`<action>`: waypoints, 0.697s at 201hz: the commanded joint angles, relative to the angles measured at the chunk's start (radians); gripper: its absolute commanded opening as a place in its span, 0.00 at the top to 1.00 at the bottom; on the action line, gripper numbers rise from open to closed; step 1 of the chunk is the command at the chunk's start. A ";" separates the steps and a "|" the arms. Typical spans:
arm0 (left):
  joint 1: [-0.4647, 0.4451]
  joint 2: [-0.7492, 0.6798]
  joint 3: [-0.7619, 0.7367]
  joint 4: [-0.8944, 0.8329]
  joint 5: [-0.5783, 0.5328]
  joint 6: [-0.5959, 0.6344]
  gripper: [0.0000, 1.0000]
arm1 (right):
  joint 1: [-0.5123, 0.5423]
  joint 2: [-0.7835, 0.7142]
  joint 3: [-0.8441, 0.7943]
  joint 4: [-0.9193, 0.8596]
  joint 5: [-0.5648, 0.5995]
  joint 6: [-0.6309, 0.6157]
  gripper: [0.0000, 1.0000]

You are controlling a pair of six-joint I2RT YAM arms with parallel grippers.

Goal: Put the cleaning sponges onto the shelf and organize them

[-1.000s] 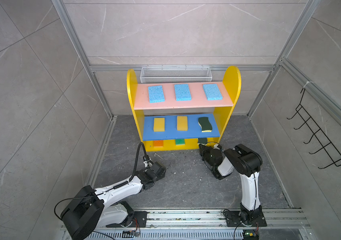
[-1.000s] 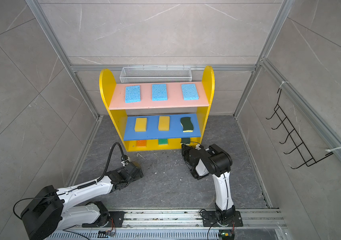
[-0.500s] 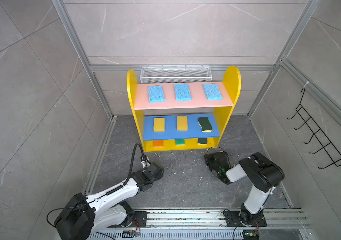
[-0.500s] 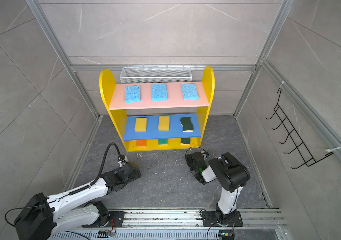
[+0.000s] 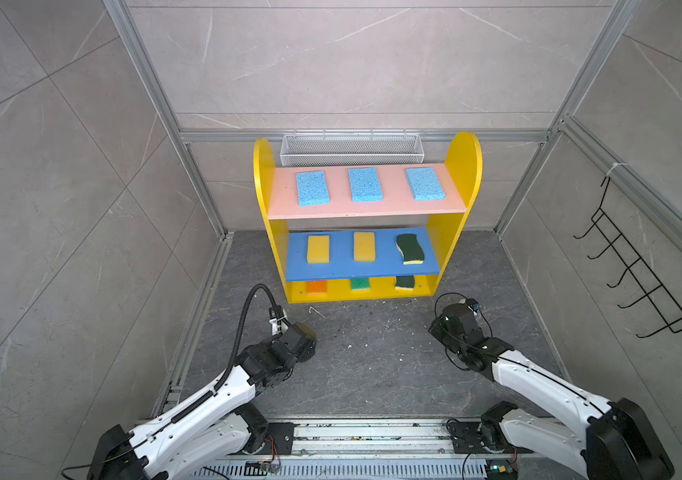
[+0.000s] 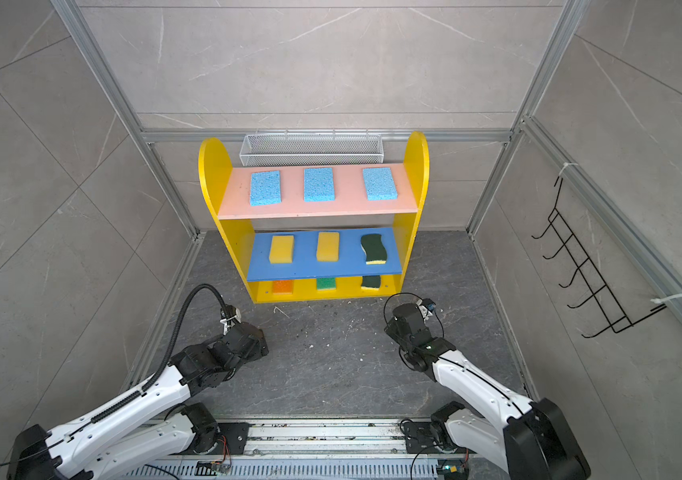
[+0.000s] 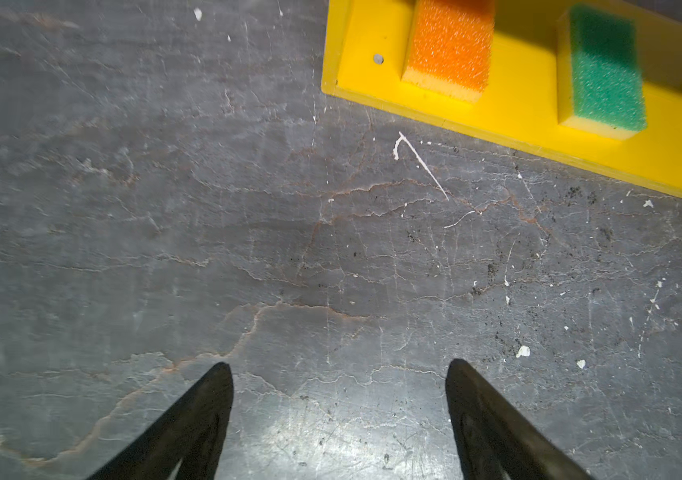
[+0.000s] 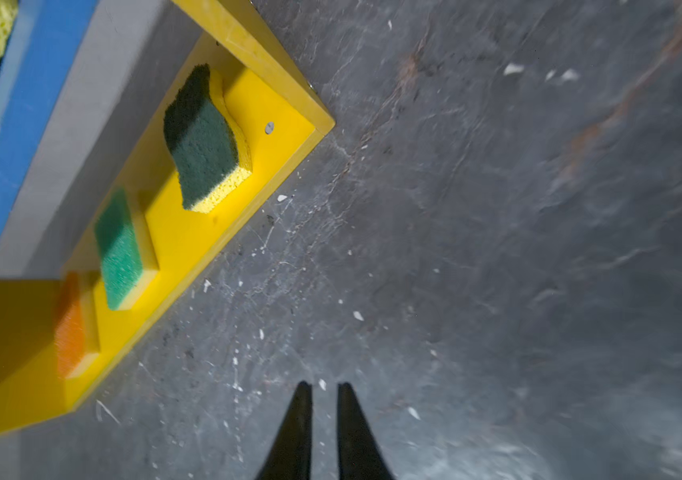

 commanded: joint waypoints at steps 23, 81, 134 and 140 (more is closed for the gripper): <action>0.010 -0.063 0.186 -0.226 -0.196 0.138 0.10 | 0.003 -0.119 0.127 -0.304 0.146 -0.235 0.53; 0.080 0.014 0.381 -0.217 -0.232 0.315 0.00 | -0.005 -0.143 0.294 -0.367 0.245 -0.446 0.01; 0.480 0.131 0.347 -0.001 -0.004 0.473 0.00 | -0.074 -0.141 0.272 -0.150 0.280 -0.692 0.01; 0.500 0.130 0.322 0.050 0.000 0.490 0.00 | -0.091 -0.131 0.264 -0.130 0.286 -0.700 0.01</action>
